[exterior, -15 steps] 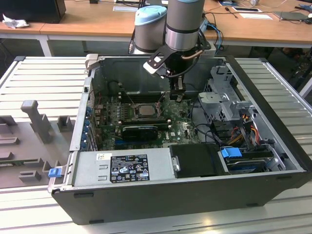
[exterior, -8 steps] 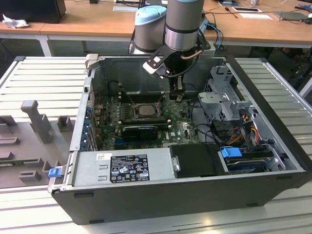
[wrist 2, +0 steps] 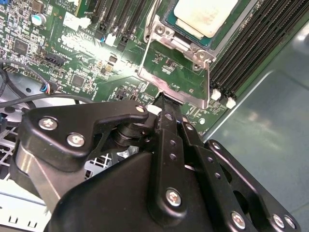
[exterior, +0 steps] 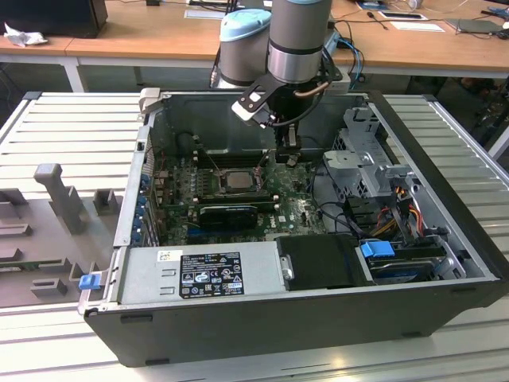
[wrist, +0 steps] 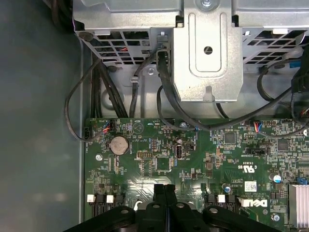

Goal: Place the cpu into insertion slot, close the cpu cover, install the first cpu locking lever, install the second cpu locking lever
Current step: 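Close the cpu cover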

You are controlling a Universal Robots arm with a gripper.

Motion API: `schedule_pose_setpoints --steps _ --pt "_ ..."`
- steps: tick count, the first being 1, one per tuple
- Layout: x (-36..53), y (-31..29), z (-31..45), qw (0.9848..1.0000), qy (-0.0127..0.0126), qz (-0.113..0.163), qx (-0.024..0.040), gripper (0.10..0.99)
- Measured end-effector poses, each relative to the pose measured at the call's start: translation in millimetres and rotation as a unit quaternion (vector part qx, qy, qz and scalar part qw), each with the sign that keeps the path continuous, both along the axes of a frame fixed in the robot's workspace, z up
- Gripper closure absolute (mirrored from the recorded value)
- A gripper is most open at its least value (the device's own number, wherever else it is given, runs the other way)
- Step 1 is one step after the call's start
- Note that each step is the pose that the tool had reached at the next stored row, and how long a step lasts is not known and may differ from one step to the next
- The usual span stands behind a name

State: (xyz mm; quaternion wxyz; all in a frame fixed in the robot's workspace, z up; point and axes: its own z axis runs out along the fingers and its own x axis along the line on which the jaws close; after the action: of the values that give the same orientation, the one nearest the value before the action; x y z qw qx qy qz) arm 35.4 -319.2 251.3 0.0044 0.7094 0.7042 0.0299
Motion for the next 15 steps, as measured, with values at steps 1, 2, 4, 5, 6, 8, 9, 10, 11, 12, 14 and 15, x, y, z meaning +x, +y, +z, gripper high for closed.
schedule_pose_setpoints --steps 1,2,4,5,6,8,9,10,11,12,14,15 --pt "-0.2 0.0 0.0 1.0 0.0 0.0 0.0 0.98" --pt "-0.4 0.0 0.0 1.0 0.0 0.0 0.0001 0.98" --pt "-0.9 0.0 0.0 1.0 0.0 0.0 0.0001 0.98" --pt "-1.1 0.0 0.0 1.0 0.0 0.0 0.0 0.98" --pt "-1.3 0.0 0.0 1.0 0.0 0.0 0.0001 0.98" --pt "-2.2 0.0 0.0 1.0 0.0 0.0 0.0001 0.98" --pt "-2.5 0.0 0.0 1.0 0.0 0.0 0.0001 0.98" --pt "-2.9 0.0 0.0 1.0 0.0 0.0 0.0001 0.98" --pt "-3.3 0.0 0.0 1.0 0.0 0.0 0.0001 0.98" --pt "-3.7 0.0 0.0 1.0 0.0 0.0 0.0001 0.98" --pt "-4.7 0.0 0.0 1.0 0.0 0.0 0.0002 0.98" --pt "-5.0 0.0 0.0 1.0 0.0 0.0 0.0001 0.98"
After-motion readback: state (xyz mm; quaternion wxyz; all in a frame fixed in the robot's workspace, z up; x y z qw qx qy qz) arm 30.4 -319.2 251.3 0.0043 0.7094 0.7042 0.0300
